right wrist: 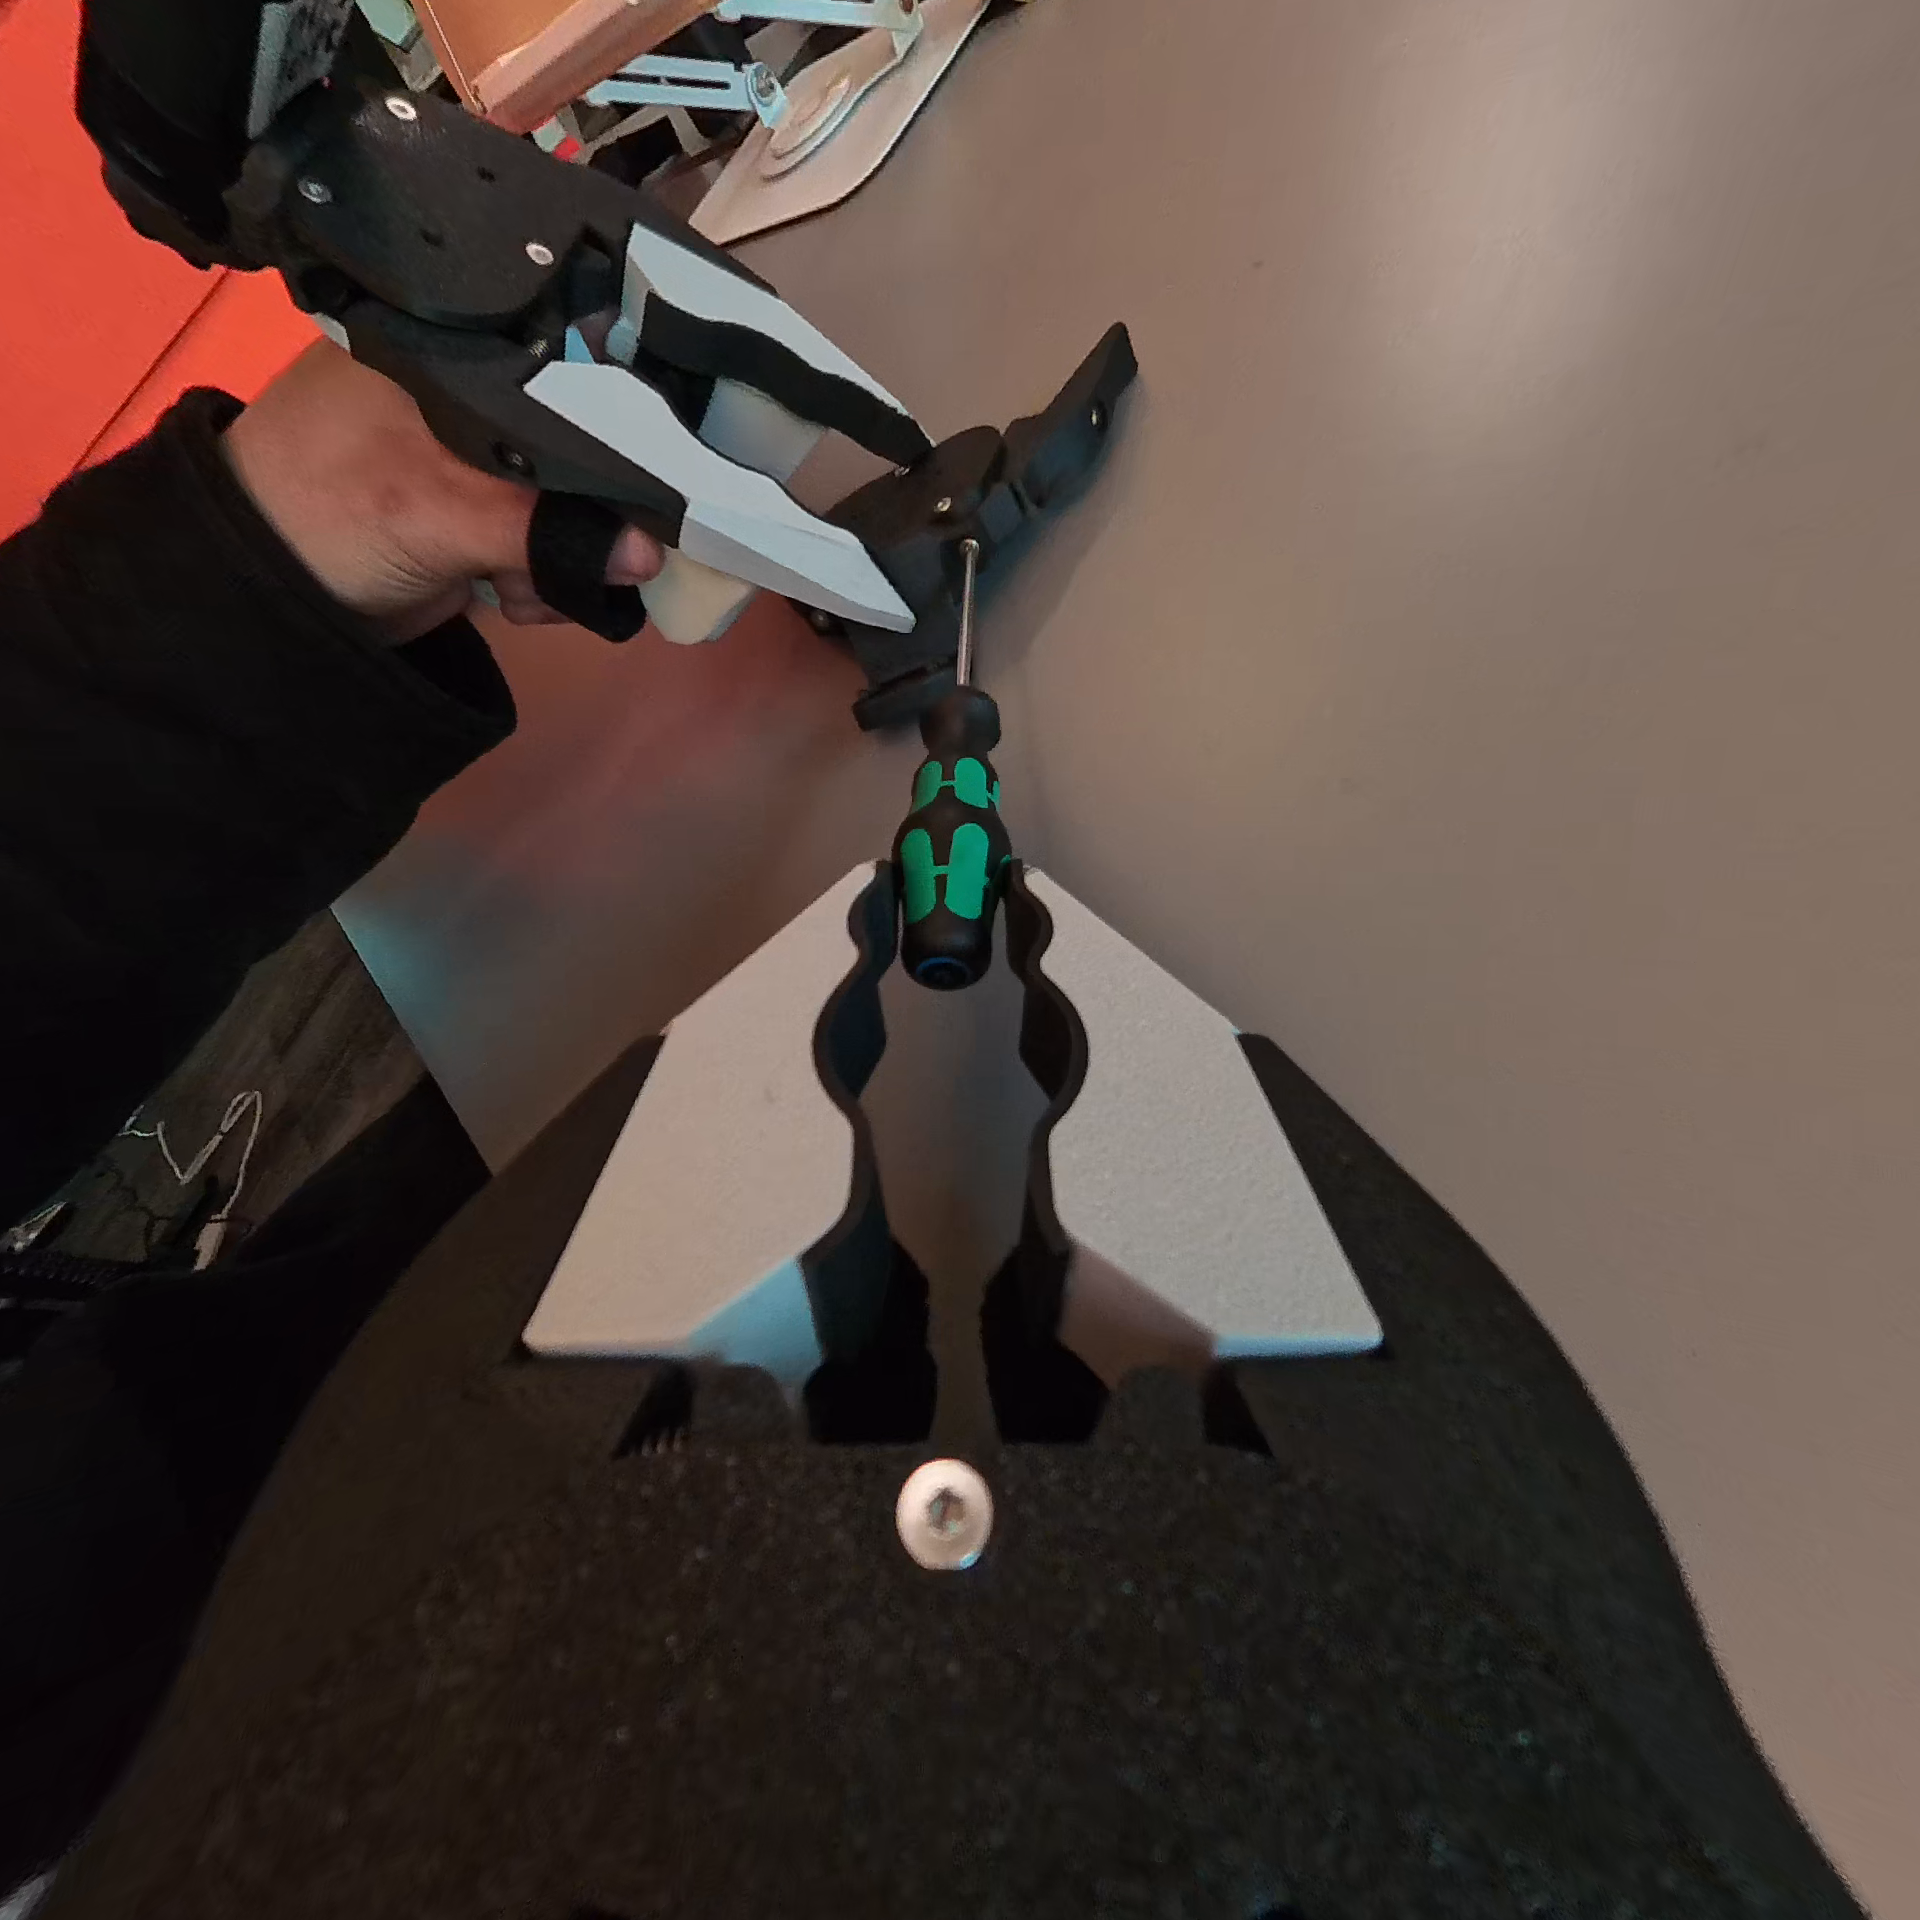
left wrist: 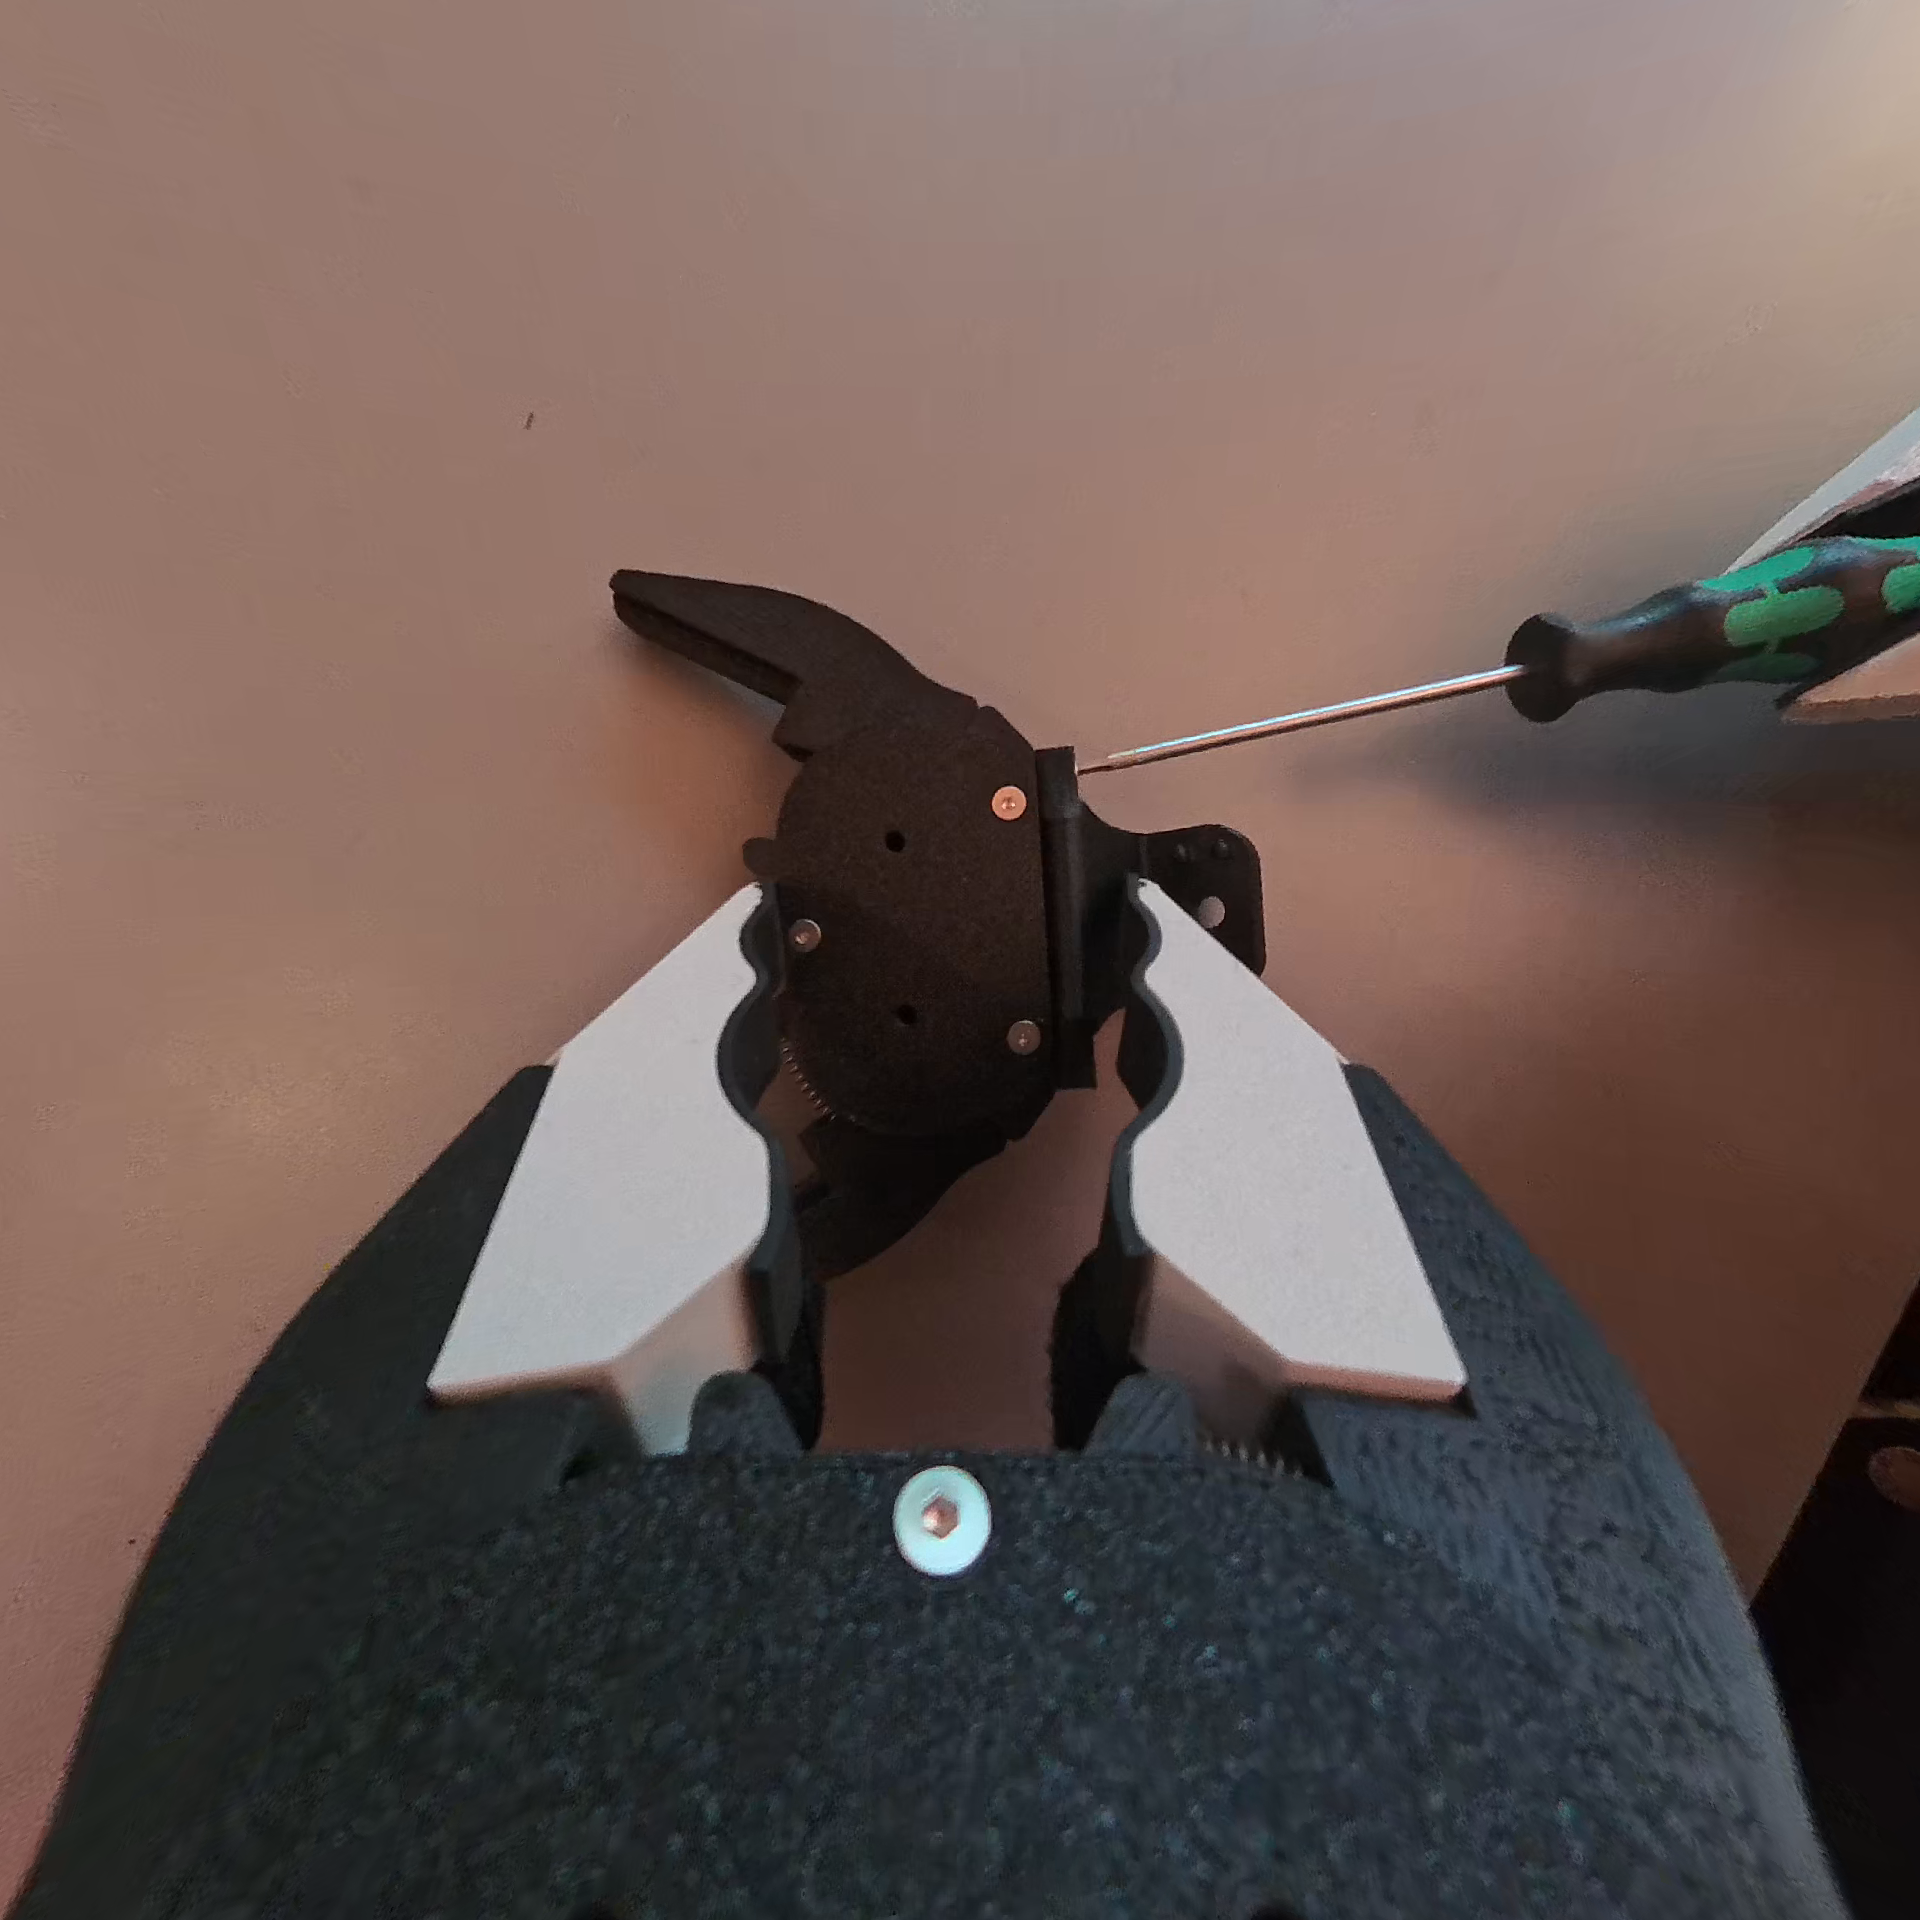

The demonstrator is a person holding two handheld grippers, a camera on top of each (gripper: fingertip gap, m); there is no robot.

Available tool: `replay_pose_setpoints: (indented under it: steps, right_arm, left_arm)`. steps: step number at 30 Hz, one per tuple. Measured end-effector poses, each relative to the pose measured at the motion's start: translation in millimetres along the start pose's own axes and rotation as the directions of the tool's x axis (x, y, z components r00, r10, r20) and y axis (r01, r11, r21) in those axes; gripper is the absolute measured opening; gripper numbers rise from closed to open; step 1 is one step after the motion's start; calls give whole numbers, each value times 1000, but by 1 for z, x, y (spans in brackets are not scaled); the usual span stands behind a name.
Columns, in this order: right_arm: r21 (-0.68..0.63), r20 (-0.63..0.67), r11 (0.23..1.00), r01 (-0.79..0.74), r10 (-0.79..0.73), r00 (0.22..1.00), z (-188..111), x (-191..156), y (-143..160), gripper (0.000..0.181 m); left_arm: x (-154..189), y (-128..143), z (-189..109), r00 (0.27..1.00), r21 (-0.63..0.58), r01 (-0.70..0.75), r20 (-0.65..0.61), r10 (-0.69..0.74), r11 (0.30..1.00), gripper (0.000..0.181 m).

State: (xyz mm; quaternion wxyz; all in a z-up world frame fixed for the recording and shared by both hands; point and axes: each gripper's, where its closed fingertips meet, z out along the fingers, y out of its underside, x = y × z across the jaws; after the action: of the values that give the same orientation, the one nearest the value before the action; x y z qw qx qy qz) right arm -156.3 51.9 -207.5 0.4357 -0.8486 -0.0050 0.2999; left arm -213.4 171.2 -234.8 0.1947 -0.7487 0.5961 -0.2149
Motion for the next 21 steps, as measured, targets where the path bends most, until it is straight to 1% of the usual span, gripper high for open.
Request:
replay_pose_setpoints:
  steps: [8, 15, 21]
  right_arm:
    - [-15, 3, 1000, -12, 12, 1000, 1, 1, 2, 20]
    - [-18, 17, 998, -68, 68, 998, 3, 1, 5, 20]
    - [-14, 19, 996, -83, 84, 996, 3, 2, 5, 20]
  left_arm:
    - [0, 0, 0, 1000, 0, 7, 8, -7, 1000, 65]
    - [-1, -1, 1, 1000, 4, 19, 14, -19, 1000, 65]
    - [0, -2, 1, 999, 7, 30, 13, -30, 1000, 65]
